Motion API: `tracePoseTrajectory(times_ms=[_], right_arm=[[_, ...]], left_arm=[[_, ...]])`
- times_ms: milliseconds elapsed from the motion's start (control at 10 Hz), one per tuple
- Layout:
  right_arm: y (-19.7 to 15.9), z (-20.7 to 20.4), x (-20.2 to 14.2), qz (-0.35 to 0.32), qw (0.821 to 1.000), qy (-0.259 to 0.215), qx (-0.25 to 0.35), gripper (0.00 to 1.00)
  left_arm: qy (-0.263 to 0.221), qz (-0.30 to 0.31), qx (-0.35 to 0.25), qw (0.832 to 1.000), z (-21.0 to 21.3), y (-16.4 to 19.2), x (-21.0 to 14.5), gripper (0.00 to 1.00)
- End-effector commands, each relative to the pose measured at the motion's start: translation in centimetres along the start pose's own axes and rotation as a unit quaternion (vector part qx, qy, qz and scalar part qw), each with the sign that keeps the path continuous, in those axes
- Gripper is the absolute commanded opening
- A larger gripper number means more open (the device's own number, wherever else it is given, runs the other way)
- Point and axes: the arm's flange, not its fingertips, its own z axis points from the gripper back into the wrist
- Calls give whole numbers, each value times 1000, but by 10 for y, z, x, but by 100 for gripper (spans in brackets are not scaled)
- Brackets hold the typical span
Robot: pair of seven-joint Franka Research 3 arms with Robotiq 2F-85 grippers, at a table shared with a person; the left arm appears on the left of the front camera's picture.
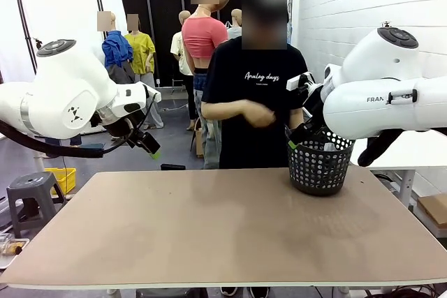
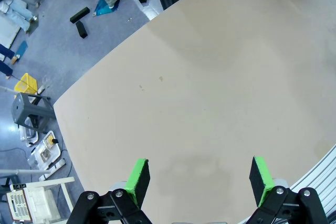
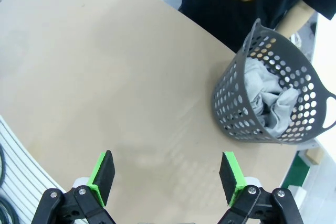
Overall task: Fold the training pants.
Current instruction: Grab both ends of the Training pants handed by a person.
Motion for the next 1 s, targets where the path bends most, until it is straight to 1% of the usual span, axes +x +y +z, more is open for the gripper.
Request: tracePoseTrajectory(times_ms=[0,900], right_arm=[[0,0,0,0,1000,0,0,100],[0,0,0,0,1000,0,0,100]], left_arm=[[1,-2,0,1000,-1,1,-1,100],[1,-2,0,1000,-1,1,-1,100]])
